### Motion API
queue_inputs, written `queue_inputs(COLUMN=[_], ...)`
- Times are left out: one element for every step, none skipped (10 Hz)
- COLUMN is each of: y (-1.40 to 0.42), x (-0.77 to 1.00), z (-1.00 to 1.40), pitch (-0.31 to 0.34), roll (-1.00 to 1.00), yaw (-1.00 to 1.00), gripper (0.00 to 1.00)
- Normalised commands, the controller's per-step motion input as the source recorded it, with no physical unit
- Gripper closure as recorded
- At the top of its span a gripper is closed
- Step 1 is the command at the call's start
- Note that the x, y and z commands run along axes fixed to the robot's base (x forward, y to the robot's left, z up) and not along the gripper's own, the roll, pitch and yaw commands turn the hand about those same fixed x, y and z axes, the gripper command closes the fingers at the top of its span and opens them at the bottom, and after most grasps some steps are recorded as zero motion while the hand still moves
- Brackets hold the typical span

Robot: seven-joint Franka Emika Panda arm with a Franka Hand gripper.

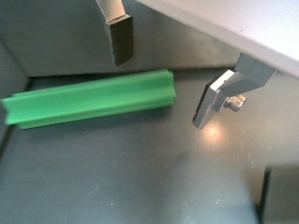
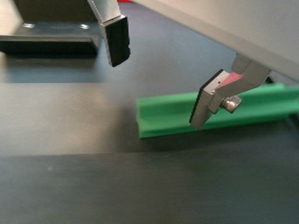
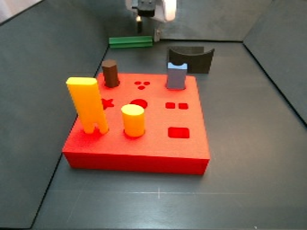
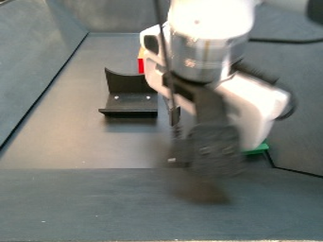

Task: Pick up the star object. Move up. Place the star object on the fixture. Regrasp the star object. Move to above the board. Insert the star object.
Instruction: Pick up the star object.

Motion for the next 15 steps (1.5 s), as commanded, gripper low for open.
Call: queue_inputs(y=[0.0,0.04,0.11,0.07,0.0,0.0,0.0,0.0,0.0,0.0,0.0,0.0,0.0,0.0,0.0], x=[-0.09,-0.25,-0.37,-0.48,-0.41,-0.13,0.0,0.0,0.0,0.0,0.0,0.0,0.0,0.0,0.0], z=[-0.45,-0.45,-0.48,-0.42,-0.23,-0.05,0.0,0.0,0.0,0.0,0.0,0.0,0.0,0.0,0.0], pitch=[-0.276,-0.307,-0.3,-0.31,-0.304,-0.156,-0.04,0.0,0.0,0.0,0.0,0.0,0.0,0.0,0.0], roll=[-0.15,-0.12,-0.13,-0.15,-0.19,-0.07,0.0,0.0,0.0,0.0,0.0,0.0,0.0,0.0,0.0], yaw=[-0.81,-0.67,-0.54,-0.48,-0.31,-0.16,0.0,0.0,0.0,0.0,0.0,0.0,0.0,0.0,0.0], gripper=[0.0,0.0,0.0,0.0,0.0,0.0,0.0,0.0,1.0,1.0,1.0,1.0,1.0,1.0,1.0])
